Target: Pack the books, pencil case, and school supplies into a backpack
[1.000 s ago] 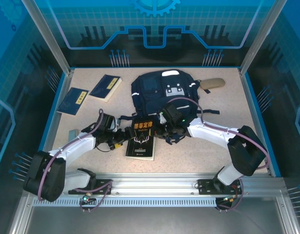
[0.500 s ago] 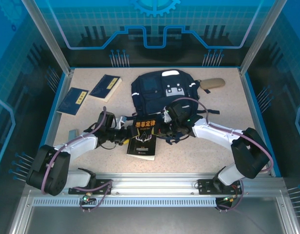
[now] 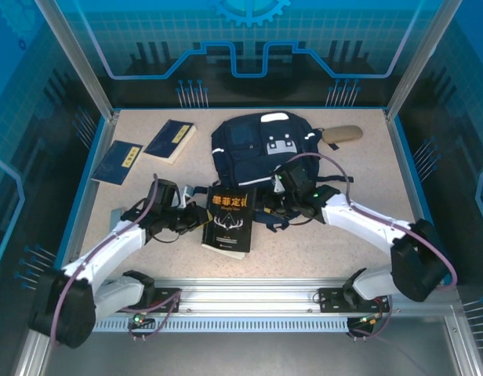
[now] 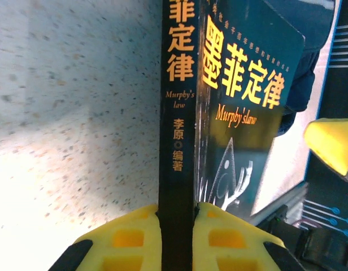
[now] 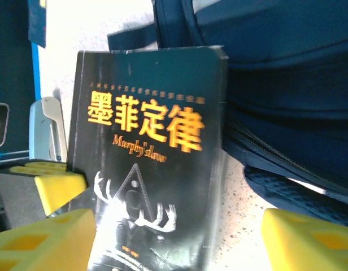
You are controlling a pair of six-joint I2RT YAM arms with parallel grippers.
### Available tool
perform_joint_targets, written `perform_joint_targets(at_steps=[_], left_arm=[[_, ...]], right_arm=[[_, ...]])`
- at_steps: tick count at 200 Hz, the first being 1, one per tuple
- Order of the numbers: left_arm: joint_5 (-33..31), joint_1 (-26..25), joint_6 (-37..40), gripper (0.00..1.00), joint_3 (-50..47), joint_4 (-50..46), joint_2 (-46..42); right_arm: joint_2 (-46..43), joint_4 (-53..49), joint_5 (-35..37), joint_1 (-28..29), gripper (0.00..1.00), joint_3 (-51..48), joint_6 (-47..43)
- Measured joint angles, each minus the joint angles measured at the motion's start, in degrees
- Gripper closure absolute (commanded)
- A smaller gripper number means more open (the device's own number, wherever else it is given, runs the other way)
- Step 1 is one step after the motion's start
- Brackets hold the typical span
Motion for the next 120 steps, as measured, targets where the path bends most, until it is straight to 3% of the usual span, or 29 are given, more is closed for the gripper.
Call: perform_joint_targets(at_steps=[29, 60, 120], left_arm=[[-4.8, 0.1, 0.4, 0.96, 6.3, -8.1, -7.0], [-5.5, 0.2, -0.7, 0.95, 12.6, -9.4, -9.5], [-6.8, 0.2, -15.3, 0.95, 14.3, 7.1, -5.8]], right_arm=[[-5.4, -0.8, 3.9, -0.2, 0.06, -1.3, 1.0], [-9.8, 0.5, 5.3, -0.3, 0.03, -3.5, 3.3], [-20.1, 16.4, 5.5, -0.2, 0.00, -12.0, 14.8]])
